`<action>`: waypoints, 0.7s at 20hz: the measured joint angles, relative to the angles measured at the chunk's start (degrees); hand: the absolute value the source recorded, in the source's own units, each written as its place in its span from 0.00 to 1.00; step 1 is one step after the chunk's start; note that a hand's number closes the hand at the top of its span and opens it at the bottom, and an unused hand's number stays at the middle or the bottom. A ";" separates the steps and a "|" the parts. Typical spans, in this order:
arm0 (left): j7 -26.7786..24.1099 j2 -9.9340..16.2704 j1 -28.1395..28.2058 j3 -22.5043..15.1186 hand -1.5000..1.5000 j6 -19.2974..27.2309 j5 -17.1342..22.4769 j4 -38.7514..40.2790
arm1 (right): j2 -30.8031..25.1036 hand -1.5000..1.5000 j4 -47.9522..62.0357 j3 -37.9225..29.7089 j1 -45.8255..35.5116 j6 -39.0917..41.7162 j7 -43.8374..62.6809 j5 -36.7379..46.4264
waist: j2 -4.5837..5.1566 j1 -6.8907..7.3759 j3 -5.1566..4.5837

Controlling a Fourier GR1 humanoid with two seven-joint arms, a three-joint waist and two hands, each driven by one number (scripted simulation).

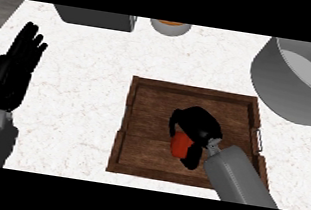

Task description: Pick the bell pepper from the tray and place it in the pot

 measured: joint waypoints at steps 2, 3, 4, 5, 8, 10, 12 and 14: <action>0.78 -0.28 0.71 -0.08 0.50 0.14 -0.22 -1.38 | 0.10 1.00 -1.04 -0.40 0.58 0.34 -0.40 0.75 | 0.05 0.02 0.05; 0.96 -0.27 1.15 0.09 0.50 -0.17 0.05 -2.09 | 0.47 1.00 -0.51 -0.49 0.65 -0.36 -0.70 1.44 | 0.04 0.02 0.03; 1.05 -0.47 0.71 -0.08 0.50 -0.06 -0.21 -1.84 | 0.78 1.00 -1.58 -0.42 1.37 -0.36 -0.29 1.91 | 0.06 -0.04 0.03; 1.19 -0.67 0.62 -0.18 0.50 0.22 -0.57 -1.85 | 1.04 1.00 -2.24 -0.94 1.77 -0.19 0.20 1.97 | 0.14 -0.05 0.07; 0.60 -0.97 0.78 -0.08 0.50 0.42 -1.12 -1.36 | 1.69 1.00 -5.12 -1.91 4.45 -0.77 2.11 2.31 | 0.29 -0.13 0.15; 0.16 -1.08 0.41 0.08 0.50 0.21 -1.05 -0.70 | 2.27 1.00 -6.52 -2.77 5.84 -1.45 3.48 2.46 | 0.39 -0.18 0.18; 0.27 -1.31 0.64 0.06 0.50 0.32 -1.18 -0.84 | 2.33 1.00 -9.63 -3.29 7.85 -1.37 4.95 2.47 | 0.43 -0.24 0.21; 0.47 -1.15 0.69 0.20 0.50 0.17 -1.28 -0.92 | 2.43 1.00 -12.89 -4.22 9.14 -1.58 5.99 2.13 | 0.45 -0.31 0.23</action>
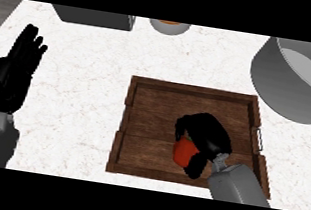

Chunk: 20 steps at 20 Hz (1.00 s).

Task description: Pick the bell pepper from the tray and place it in the pot

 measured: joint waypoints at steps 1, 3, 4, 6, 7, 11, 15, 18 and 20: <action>0.37 0.16 -0.14 0.03 0.50 -0.02 -0.05 -0.23 | 0.36 1.00 -1.84 -0.13 0.91 -0.61 0.78 0.08 | -0.01 -0.04 0.00; -0.03 0.28 0.65 0.28 0.50 -0.25 0.07 -0.51 | 0.89 1.00 -5.82 -2.19 1.71 -2.56 1.64 -0.84 | -0.07 -0.23 0.02; 0.09 0.12 0.67 0.25 0.50 0.07 -0.08 -0.70 | 1.30 1.00 -8.09 -3.29 1.97 -3.67 2.28 -1.24 | -0.13 -0.42 0.03; 0.06 0.32 1.32 0.54 0.50 -0.27 0.26 -1.08 | 1.82 1.00 -12.49 -5.63 2.07 -5.99 3.69 -1.73 | -0.21 -0.56 0.03; 0.23 0.37 1.28 0.65 0.50 -0.17 0.28 -1.26 | 2.08 1.00 -14.61 -6.96 2.30 -7.31 4.11 -2.20 | -0.24 -0.68 0.03; 0.00 0.65 2.02 0.90 0.50 -0.93 0.78 -1.68 | 2.33 1.00 -21.40 -11.88 1.61 -12.81 6.08 -1.89 | -0.19 -0.61 0.03; 0.79 0.55 1.37 0.50 0.50 -0.76 0.39 -1.83 | 1.34 1.00 -25.88 -18.07 0.38 -15.50 6.91 -3.80 | -0.06 -0.37 0.03; 0.31 -0.40 1.88 -0.13 0.50 -0.27 -0.17 -2.06 | -0.70 1.00 -27.13 -22.85 -1.35 -15.94 7.55 -5.30 | 0.02 -0.13 0.03; 0.68 0.14 0.95 0.33 0.50 -0.64 0.05 -1.66 | -2.37 1.00 -27.16 -26.22 -2.75 -15.33 8.03 -7.25 | 0.07 -0.05 0.03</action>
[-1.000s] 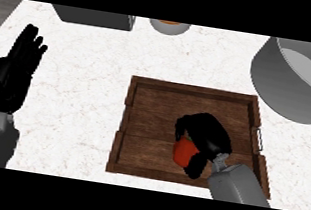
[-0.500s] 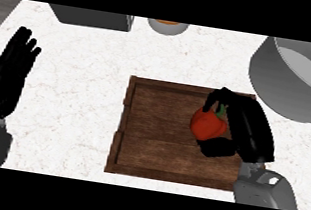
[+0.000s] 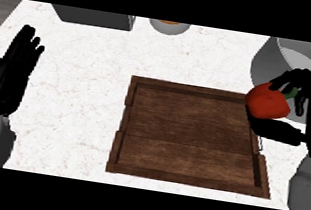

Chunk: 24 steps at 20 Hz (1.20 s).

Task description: Pick the bell pepper from the tray and place it in the pot

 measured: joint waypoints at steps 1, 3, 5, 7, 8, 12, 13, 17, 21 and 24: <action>0.18 0.20 -0.20 0.10 0.50 -0.13 -0.04 0.08 | -0.74 1.00 1.39 -1.61 -0.88 -0.40 -0.35 -0.77 | 0.00 0.08 -0.01; -0.63 0.10 -0.43 0.26 0.50 -0.52 0.11 0.99 | -2.33 1.00 3.15 -4.72 -2.28 -0.03 -0.73 -3.41 | 0.05 0.16 0.00; -0.85 -0.31 -0.49 -0.05 0.50 -0.26 -0.29 1.13 | -4.38 1.00 6.52 -8.34 -4.56 -0.07 -1.93 -6.34 | 0.08 0.27 0.00; -0.36 -0.44 -0.23 -0.28 0.50 -0.10 -0.59 0.36 | -6.13 1.00 10.96 -10.29 -6.43 -1.19 -3.53 -7.22 | 0.09 0.44 0.00; 0.01 -0.18 -0.74 -0.05 0.50 -0.17 -0.49 0.48 | -7.25 1.00 13.75 -11.88 -6.90 -1.62 -5.33 -8.39 | 0.13 0.50 -0.01; 0.11 -0.35 -0.19 -0.03 0.50 -0.49 -0.27 -0.24 | -10.44 1.00 25.02 -15.42 -11.05 -4.15 -9.86 -10.68 | 0.20 0.78 0.00; -0.30 -0.52 -0.35 0.01 0.50 -0.58 -0.19 0.36 | -10.82 1.00 28.31 -16.11 -12.19 -5.27 -11.51 -11.23 | 0.25 0.84 0.02; -0.45 -0.62 -2.22 0.06 0.50 -0.57 -0.21 2.08 | -14.18 1.00 38.36 -18.07 -15.82 -9.56 -16.84 -10.51 | 0.49 1.23 0.03; -0.15 -0.36 -3.08 -0.06 0.50 -0.79 -0.28 2.32 | -17.80 1.00 45.51 -16.77 -16.61 -18.02 -18.68 -1.71 | 0.76 1.89 0.02; -0.18 -0.62 -3.07 -0.56 0.50 -0.71 -0.64 1.86 | -20.06 1.00 53.80 -17.09 -19.21 -23.30 -20.94 1.62 | 0.57 2.32 -0.17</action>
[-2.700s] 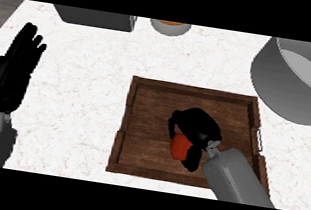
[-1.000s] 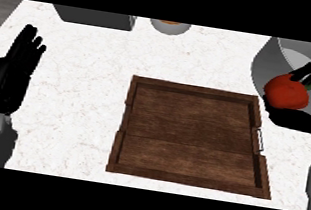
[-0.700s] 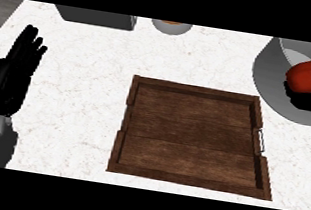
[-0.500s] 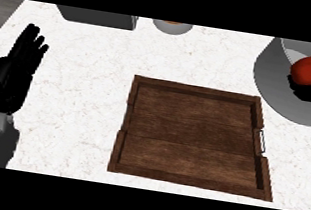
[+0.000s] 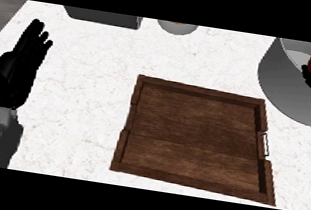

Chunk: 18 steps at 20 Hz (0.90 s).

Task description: Pick the bell pepper from the tray and place it in the pot

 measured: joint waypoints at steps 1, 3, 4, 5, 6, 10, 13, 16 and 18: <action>0.00 -0.22 -0.28 -0.07 0.50 0.19 -0.03 0.00 | -0.56 1.00 3.04 -0.49 -0.49 -1.74 -1.60 0.22 | -0.02 0.04 -0.02; 0.51 -0.14 -1.22 -0.08 0.50 0.16 0.05 0.26 | -1.84 1.00 9.53 -0.87 -3.23 -3.97 -3.36 1.16 | 0.17 0.35 0.07; -0.06 -0.31 -1.08 -0.10 0.50 0.00 0.14 0.58 | -2.13 1.00 12.60 -1.06 -4.36 -5.23 -4.00 1.59 | 0.31 0.62 0.10; -0.24 -0.52 -0.84 -0.39 0.50 -0.05 0.02 0.58 | -2.69 1.00 15.59 -1.31 -5.36 -6.00 -4.72 1.86 | 0.38 0.75 0.13; -0.71 -0.32 -0.35 -0.20 0.50 -0.56 0.34 0.62 | -2.92 1.00 18.15 -1.92 -5.89 -6.46 -5.83 1.37 | 0.40 0.84 0.13; -0.26 -0.06 -0.51 0.03 0.50 -0.84 0.73 0.11 | -4.65 0.00 26.80 -4.85 -8.58 -4.76 -7.48 -1.21 | 0.69 1.44 0.22; 0.46 -0.33 -0.59 -0.54 0.50 -0.91 0.74 -0.61 | -5.69 0.00 31.57 -6.59 -10.47 -1.33 -9.23 -3.31 | 0.82 1.85 0.23; -0.28 -0.68 -0.71 -0.64 0.50 -0.70 0.44 0.13 | -5.90 0.00 34.51 -8.07 -11.76 2.29 -12.39 -5.42 | 0.80 1.83 -0.08; -0.27 -0.89 -0.97 -0.80 0.50 -0.27 0.13 -0.21 | -6.37 0.00 35.82 -10.04 -12.46 5.23 -15.25 -7.94 | 0.84 1.80 0.00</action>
